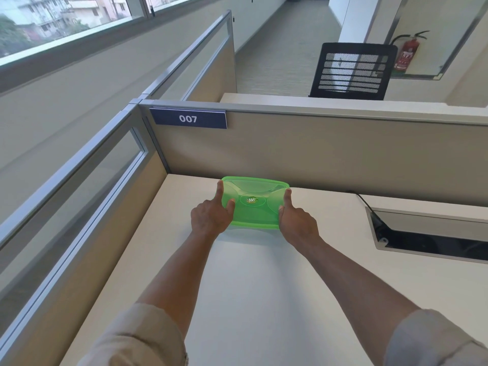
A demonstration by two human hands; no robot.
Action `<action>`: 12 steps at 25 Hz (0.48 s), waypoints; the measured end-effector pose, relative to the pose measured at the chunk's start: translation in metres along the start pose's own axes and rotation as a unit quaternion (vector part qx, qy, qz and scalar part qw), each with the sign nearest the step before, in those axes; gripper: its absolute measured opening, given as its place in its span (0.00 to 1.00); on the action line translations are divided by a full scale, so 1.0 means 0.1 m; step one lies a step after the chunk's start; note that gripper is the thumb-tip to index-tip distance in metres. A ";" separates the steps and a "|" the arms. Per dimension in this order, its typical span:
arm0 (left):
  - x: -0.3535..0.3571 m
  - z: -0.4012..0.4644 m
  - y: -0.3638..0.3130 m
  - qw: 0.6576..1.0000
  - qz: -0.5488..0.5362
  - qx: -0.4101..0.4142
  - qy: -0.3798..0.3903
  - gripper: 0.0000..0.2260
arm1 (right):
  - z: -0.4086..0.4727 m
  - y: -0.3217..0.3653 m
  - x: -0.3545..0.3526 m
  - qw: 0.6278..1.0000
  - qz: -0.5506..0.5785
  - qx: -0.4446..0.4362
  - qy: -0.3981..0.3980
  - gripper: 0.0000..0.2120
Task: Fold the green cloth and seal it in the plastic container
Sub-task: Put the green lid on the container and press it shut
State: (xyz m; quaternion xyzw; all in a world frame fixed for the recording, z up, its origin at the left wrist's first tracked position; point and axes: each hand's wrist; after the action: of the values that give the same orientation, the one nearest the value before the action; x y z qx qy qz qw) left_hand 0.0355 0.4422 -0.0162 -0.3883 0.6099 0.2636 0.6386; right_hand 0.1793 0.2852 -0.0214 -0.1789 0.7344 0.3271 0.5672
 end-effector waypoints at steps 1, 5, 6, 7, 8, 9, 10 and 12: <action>0.00 0.00 0.00 1.000 0.000 0.000 0.001 0.29 | 0.00 0.00 -0.01 1.000 -0.002 0.001 0.003 0.27; 0.01 0.03 0.02 1.000 -0.001 0.001 0.002 0.30 | -0.01 0.00 -0.02 1.000 -0.003 -0.004 0.013 0.27; 0.01 0.03 0.02 1.000 0.000 0.002 0.002 0.30 | -0.01 0.00 -0.03 1.000 -0.003 -0.006 0.016 0.27; 0.01 0.03 0.02 1.000 0.002 0.002 0.002 0.30 | 0.00 -0.01 -0.03 1.000 -0.004 -0.008 0.017 0.27; 0.01 0.04 0.02 1.000 0.004 0.003 0.002 0.30 | 0.00 -0.01 -0.03 1.000 -0.004 -0.008 0.018 0.27; 0.01 0.04 0.03 1.000 0.006 0.004 0.004 0.30 | 0.01 -0.01 -0.03 1.000 -0.003 -0.007 0.018 0.27; 0.02 0.04 0.03 1.000 0.005 0.005 0.005 0.30 | 0.01 -0.01 -0.03 1.000 -0.003 -0.007 0.019 0.27; 0.03 0.03 0.03 1.000 -0.001 0.006 0.002 0.30 | 0.00 -0.01 -0.03 1.000 -0.002 -0.007 0.020 0.27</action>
State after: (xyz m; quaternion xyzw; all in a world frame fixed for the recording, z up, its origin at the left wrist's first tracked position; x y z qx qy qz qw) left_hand 0.0349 0.4456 -0.0203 -0.3860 0.6124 0.2584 0.6397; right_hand 0.1807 0.2847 -0.0189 -0.1908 0.7429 0.3268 0.5521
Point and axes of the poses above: each hand's wrist, its own z-axis towards the middle knuckle, its own x-axis out of the palm, y = z × x, and after that the axes turned 2 degrees about y, right-handed
